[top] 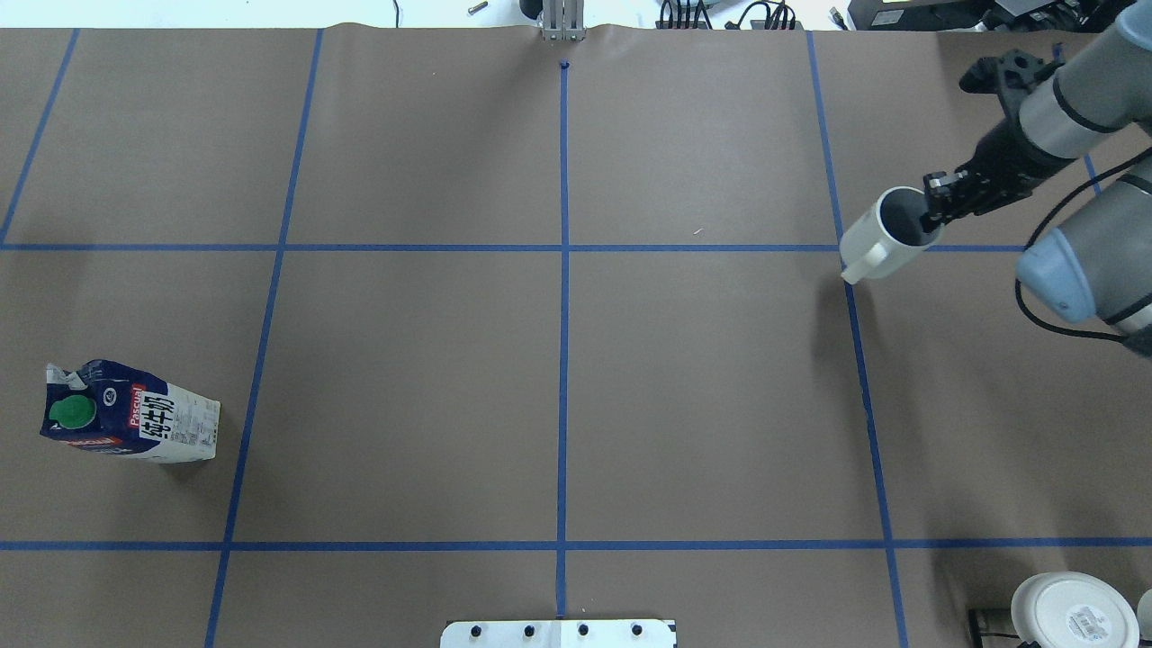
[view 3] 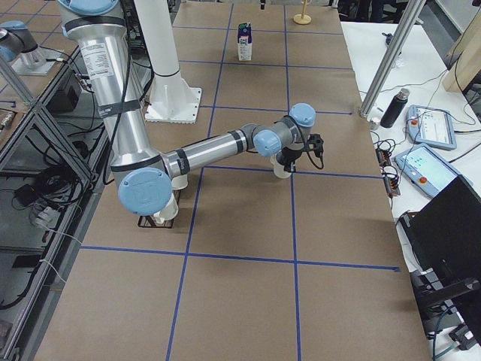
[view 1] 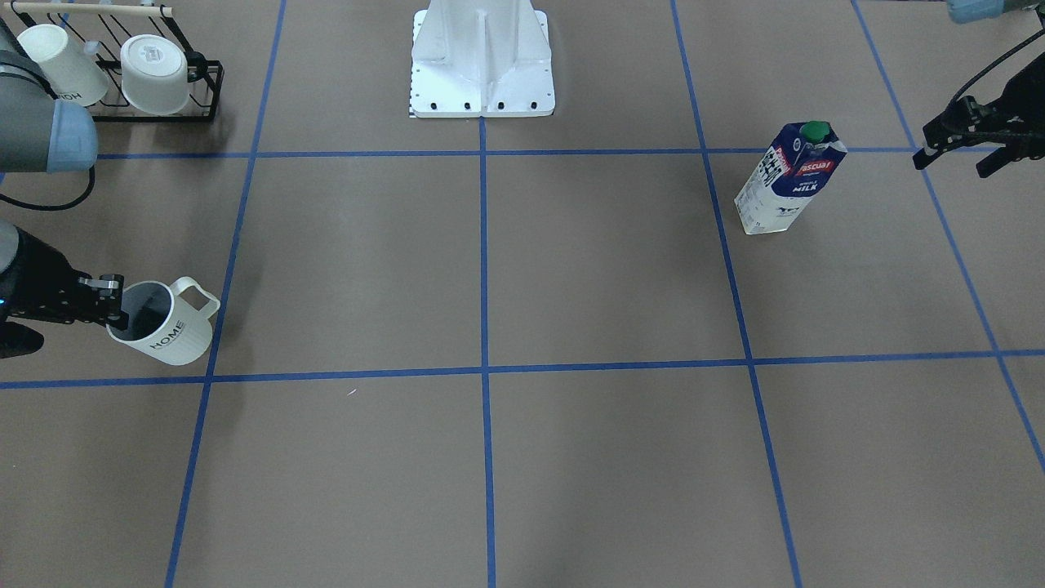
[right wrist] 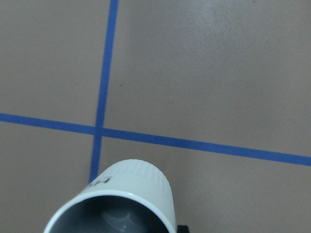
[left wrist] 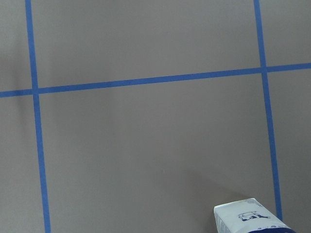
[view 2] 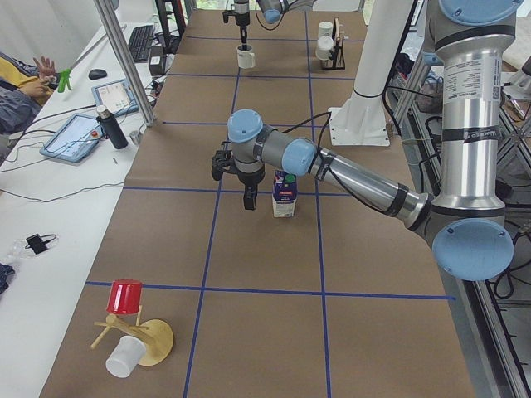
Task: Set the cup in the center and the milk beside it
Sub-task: 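Carry the white mug with the right gripper to the table center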
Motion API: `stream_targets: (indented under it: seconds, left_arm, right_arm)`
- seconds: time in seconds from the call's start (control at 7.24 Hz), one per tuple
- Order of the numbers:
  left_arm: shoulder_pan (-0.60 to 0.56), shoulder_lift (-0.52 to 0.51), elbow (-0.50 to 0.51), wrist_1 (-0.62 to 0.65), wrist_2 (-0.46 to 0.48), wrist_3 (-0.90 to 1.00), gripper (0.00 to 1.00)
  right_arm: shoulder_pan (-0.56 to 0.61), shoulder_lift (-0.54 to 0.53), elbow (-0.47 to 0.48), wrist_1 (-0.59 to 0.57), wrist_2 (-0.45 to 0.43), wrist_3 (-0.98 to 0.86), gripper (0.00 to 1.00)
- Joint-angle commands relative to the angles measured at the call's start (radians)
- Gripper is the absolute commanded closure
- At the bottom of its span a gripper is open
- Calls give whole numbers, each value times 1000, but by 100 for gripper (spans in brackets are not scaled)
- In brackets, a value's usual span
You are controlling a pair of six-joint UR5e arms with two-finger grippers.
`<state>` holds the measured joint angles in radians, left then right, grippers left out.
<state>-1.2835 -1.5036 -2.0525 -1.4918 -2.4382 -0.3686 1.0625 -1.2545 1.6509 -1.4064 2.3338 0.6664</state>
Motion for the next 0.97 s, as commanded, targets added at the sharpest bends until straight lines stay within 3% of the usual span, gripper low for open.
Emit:
stream_targets:
  seconds: [0.0,0.28,0.41,0.55,0.83]
  left_arm:
    - [1,-3,-7,-5,55,-9,2]
    - [4,-1,6,-7,59,-3,2]
    - [4,-1,2,-5,59,-3,2]
    - [4,-1,3,-5,54,-4,2]
    - [4,-1,-1,-7,53,-4,2]
  right_arm:
    - [-140,204,4,-49,-40,286,100]
    - [-246,390,-75,-78,-169,454,100]
    - [-265,538,-250,-77,-180,458,100]
    - [-271,606,-348,-65,-188,467,100]
    - [-321,642,-407,-57,-226,476,100]
